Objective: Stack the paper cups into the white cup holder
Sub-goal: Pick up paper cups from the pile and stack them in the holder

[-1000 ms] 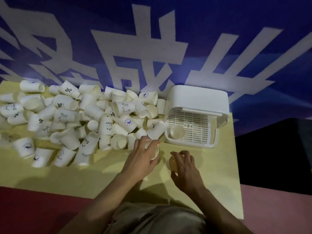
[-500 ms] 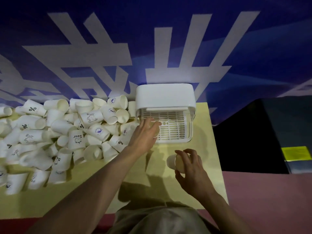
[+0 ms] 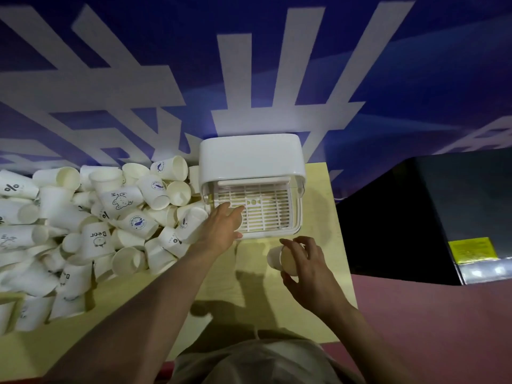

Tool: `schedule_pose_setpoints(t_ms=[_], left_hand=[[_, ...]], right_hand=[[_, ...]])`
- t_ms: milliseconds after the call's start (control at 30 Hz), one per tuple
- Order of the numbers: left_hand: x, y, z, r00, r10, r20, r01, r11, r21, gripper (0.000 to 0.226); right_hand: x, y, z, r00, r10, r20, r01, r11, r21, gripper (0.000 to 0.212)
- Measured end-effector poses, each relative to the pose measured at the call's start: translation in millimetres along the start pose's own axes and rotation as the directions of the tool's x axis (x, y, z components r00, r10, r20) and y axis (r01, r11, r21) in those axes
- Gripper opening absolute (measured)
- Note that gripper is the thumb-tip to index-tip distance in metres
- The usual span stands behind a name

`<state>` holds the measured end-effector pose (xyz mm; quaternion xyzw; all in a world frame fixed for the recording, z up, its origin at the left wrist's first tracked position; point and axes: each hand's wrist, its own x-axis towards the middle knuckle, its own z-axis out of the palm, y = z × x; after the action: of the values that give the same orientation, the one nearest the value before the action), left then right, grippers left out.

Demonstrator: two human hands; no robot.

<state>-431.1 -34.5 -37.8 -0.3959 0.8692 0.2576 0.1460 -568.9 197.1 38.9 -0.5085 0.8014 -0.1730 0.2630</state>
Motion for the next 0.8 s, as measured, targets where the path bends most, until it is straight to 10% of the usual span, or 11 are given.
schedule_pose_setpoints(t_ms=[567,800], left_hand=[[-104,-58,-28,0.873,-0.130,-0.470,0.058,0.985,-0.164,0.060],[-105,-85,-29,0.901,-0.139,-0.410,0.094,0.987,-0.128,0.072]], right_hand=[[120,-79,17,0.946,-0.319,0.060,0.324,0.935,-0.142,0.071],[149,-77,58,0.971,-0.134,0.198,0.189,0.937,-0.295,0.071]])
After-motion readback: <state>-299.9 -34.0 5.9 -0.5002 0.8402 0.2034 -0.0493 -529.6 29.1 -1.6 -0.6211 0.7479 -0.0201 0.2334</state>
